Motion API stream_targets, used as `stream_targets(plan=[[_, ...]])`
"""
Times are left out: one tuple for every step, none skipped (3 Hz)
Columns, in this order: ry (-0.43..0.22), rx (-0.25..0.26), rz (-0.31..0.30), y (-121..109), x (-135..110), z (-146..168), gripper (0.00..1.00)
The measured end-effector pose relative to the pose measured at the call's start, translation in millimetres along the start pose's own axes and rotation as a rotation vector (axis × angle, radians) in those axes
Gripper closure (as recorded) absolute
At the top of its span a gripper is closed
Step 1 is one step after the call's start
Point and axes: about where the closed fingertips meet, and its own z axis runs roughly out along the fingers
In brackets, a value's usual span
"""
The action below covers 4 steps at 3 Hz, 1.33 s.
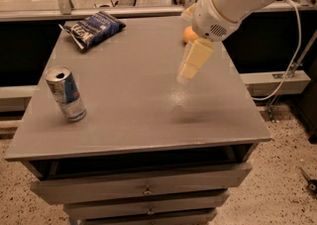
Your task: Pick blue chip bag
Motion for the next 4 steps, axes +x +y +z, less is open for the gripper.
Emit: stream_targets(plan=[[-0.027, 0.006, 0.008, -1.9, -5.7, 5.8, 0.00], [-0.114, 0.029, 0.019, -19.2, -31.8, 28.7, 0.00], [-0.221, 0.091, 0.046, -61.3, -64.4, 65.7, 0.00], [-0.315, 0.149, 0.104, -108.9, -91.4, 104.2, 0.00]])
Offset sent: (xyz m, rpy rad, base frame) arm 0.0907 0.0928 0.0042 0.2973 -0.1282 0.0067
